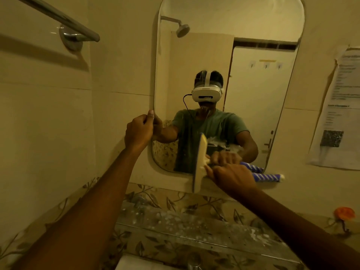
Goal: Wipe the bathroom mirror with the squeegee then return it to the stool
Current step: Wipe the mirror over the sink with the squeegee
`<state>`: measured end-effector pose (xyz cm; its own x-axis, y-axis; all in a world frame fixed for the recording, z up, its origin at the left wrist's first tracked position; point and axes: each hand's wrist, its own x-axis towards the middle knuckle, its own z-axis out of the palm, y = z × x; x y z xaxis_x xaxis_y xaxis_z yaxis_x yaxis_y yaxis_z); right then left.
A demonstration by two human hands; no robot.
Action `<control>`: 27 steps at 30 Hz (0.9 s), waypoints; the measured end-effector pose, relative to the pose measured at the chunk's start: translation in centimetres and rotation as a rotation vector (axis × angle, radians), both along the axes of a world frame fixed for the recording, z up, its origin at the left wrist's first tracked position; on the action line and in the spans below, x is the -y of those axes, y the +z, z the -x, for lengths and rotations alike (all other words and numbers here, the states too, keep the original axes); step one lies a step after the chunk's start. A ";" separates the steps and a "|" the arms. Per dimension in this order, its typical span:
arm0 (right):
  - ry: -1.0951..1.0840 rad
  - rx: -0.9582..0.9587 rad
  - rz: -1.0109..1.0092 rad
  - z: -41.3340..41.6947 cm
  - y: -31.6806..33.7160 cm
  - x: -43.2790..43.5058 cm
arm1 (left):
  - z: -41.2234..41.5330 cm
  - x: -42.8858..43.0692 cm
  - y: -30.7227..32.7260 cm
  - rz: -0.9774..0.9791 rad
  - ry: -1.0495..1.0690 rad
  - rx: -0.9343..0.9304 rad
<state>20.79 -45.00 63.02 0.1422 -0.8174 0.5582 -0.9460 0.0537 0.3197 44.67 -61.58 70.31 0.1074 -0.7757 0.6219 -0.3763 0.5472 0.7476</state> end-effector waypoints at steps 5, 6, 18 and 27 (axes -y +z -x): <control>-0.076 -0.017 -0.033 1.5 0.1 -2.6 | -0.4 0.1 0.6 -0.057 -0.053 0.047; -0.043 0.004 -0.023 0.6 0.6 -2.4 | -0.4 0.0 0.8 -0.070 -0.061 0.057; 0.077 0.194 0.231 -4.5 5.1 3.1 | -0.2 -0.2 0.2 -0.060 -0.051 0.028; 0.024 0.292 0.155 0.1 1.9 -0.5 | -0.1 -0.4 0.3 -0.056 -0.061 0.070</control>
